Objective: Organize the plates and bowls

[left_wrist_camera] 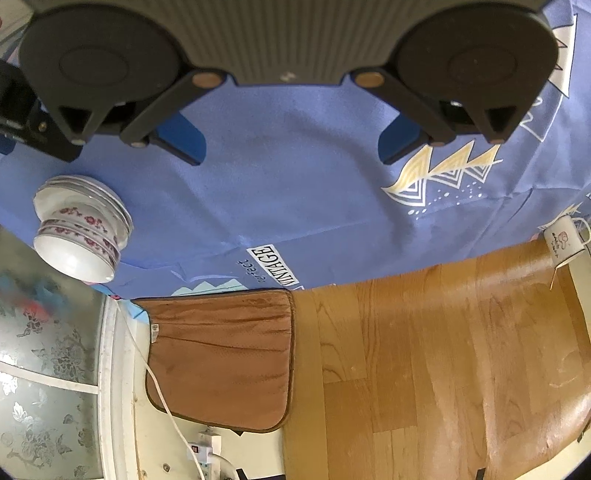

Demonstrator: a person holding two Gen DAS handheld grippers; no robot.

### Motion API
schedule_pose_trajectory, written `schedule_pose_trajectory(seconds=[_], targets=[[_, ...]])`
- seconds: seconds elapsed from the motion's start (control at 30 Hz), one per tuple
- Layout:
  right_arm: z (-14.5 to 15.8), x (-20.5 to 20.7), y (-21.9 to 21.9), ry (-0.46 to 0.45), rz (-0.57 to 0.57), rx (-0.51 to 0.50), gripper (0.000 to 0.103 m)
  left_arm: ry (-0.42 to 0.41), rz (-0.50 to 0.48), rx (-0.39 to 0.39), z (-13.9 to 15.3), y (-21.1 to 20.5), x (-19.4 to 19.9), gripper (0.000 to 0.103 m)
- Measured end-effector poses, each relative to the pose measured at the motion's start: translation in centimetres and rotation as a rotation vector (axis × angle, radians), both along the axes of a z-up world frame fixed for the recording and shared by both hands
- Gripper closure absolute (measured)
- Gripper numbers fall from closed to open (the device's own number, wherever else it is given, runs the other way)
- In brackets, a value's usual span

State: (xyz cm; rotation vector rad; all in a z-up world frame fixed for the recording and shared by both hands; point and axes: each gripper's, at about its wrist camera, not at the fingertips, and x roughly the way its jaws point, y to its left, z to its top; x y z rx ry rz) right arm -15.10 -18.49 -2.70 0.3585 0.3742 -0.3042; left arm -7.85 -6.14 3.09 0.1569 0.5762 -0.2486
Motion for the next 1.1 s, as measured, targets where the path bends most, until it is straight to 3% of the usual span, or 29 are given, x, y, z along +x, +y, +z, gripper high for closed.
schedule_pose_trajectory(seconds=[0.4,1.1], targets=[[-0.9,1.0,-0.8,0.046,0.009,0.05,0.006,0.075,-0.029,0.011,-1.0,-0.6,0.9,0.0],[-1.4,1.6,-1.2,0.075,0.009,0.09,0.006,0.086,-0.037,0.04,-1.4,-1.3,1.2,0.0]])
